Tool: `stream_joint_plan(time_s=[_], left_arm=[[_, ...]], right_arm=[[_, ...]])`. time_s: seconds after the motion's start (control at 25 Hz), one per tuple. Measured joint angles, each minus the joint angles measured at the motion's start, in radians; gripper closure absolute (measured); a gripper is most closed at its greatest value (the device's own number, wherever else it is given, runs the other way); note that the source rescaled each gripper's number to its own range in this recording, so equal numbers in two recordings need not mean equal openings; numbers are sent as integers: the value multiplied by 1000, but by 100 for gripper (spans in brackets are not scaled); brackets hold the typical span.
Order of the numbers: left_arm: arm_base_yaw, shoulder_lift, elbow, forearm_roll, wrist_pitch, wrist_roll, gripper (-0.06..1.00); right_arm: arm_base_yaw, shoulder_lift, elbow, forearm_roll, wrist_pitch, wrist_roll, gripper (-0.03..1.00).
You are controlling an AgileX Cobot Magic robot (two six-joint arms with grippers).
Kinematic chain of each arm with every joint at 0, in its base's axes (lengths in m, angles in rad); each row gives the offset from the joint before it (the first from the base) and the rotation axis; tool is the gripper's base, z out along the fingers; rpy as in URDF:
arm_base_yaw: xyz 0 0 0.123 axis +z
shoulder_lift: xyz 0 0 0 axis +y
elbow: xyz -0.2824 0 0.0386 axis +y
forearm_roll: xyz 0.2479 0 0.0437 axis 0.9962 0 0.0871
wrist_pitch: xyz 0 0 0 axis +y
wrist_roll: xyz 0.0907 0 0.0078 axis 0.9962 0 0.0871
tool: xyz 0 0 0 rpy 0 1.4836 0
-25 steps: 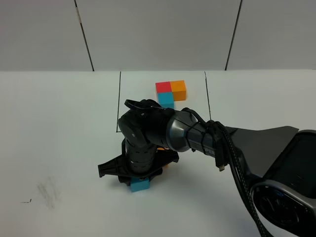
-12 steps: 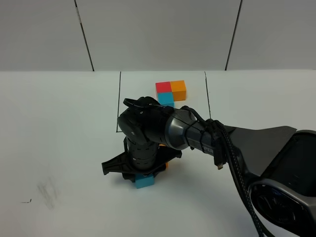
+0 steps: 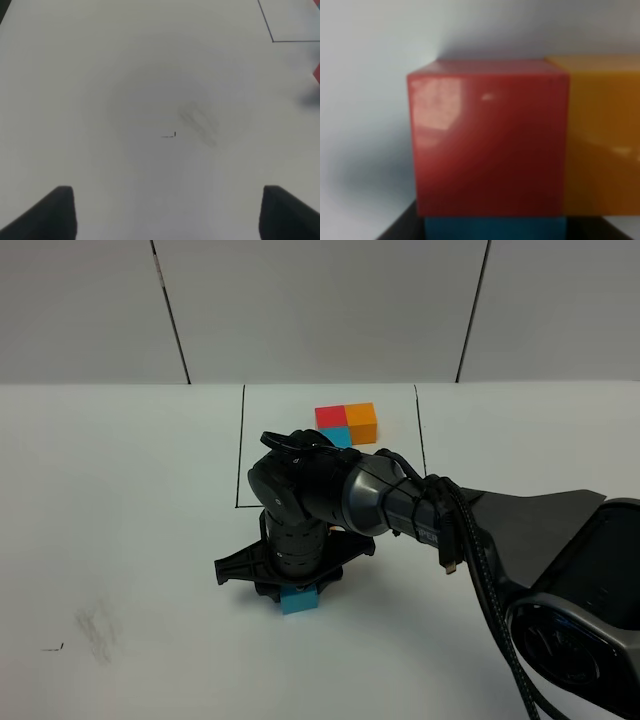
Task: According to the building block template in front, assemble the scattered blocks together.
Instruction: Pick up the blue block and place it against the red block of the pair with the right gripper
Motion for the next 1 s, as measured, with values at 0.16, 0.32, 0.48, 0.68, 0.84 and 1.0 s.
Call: stream_joint_plan(time_s=[0.16, 0.32, 0.48, 0.68, 0.84, 1.0], left_arm=[[0, 0, 0, 0, 0, 0, 9], [0, 0, 0, 0, 0, 1, 9], [0, 0, 0, 0, 0, 1, 9], [0, 0, 0, 0, 0, 1, 9], [0, 0, 0, 0, 0, 1, 9], [0, 0, 0, 0, 0, 1, 9]], right_arm=[[0, 0, 0, 2, -30, 2, 97], [0, 0, 0, 7, -58, 3, 97], [0, 0, 0, 8, -63, 3, 97], [0, 0, 0, 8, -64, 1, 97], [0, 0, 0, 8, -62, -9, 97], [0, 0, 0, 8, -53, -16, 97]])
